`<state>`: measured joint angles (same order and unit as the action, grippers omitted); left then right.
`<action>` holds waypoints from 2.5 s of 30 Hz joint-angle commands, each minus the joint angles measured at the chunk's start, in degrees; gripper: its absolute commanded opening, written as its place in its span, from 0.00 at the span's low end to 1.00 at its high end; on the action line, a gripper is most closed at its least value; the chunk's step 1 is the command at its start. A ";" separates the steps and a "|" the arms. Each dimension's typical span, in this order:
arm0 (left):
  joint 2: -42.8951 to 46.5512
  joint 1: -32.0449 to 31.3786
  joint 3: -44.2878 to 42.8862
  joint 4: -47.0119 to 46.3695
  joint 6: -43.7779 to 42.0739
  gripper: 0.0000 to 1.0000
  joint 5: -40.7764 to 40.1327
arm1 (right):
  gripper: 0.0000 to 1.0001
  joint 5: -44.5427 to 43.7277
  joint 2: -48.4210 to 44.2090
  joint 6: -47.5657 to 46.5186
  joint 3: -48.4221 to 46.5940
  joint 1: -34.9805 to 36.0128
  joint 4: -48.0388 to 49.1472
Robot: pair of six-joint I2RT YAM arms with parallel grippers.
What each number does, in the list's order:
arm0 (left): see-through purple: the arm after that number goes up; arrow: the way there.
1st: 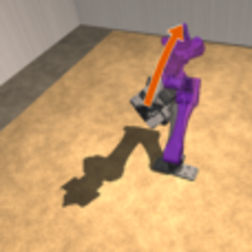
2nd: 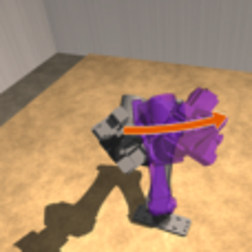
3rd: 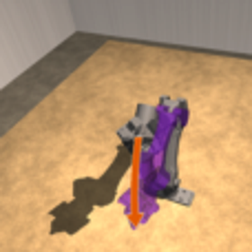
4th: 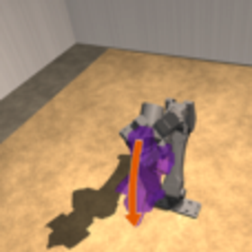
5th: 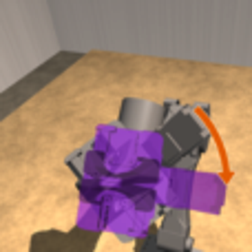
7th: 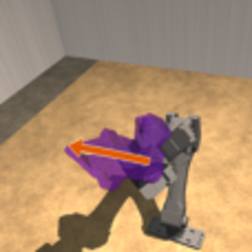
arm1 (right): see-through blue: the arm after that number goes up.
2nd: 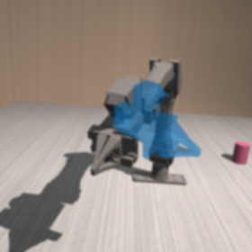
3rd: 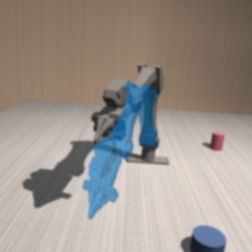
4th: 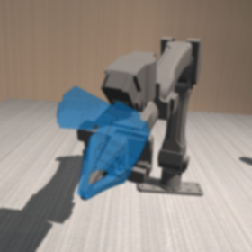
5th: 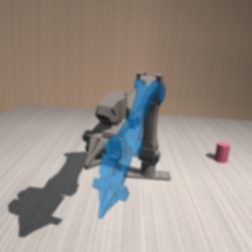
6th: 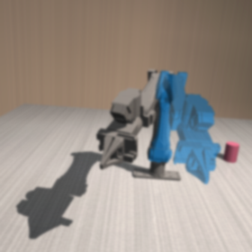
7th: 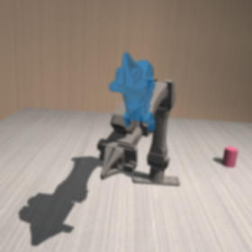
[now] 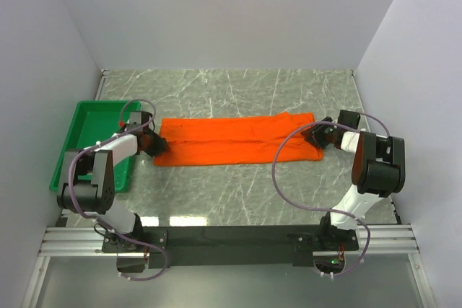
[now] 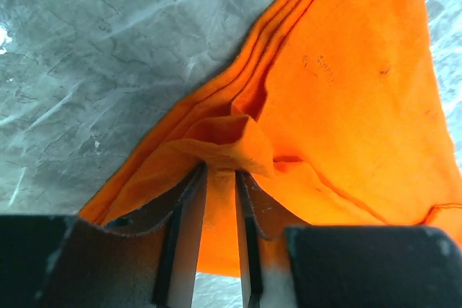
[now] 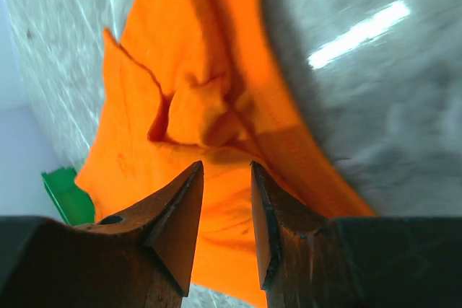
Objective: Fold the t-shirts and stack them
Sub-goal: Fold the tshirt
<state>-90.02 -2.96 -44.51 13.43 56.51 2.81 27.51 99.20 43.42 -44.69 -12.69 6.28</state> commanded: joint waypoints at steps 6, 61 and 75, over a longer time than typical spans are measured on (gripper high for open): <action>6.15 0.50 10.57 2.04 3.34 0.31 1.14 | 0.41 -4.12 -3.21 -4.74 -3.64 0.03 -5.83; 27.87 -1.87 -6.55 13.73 -23.01 0.81 -17.22 | 0.52 -26.54 -4.38 -2.73 -12.79 21.04 -26.85; 30.26 -1.87 -0.84 8.28 -25.84 0.90 -21.88 | 0.55 -25.49 14.52 -10.02 -35.09 21.83 -38.97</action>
<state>-59.64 -4.60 -44.99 23.29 32.21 -17.39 2.63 110.30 36.18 -74.06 8.36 -28.93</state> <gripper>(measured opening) 0.908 0.544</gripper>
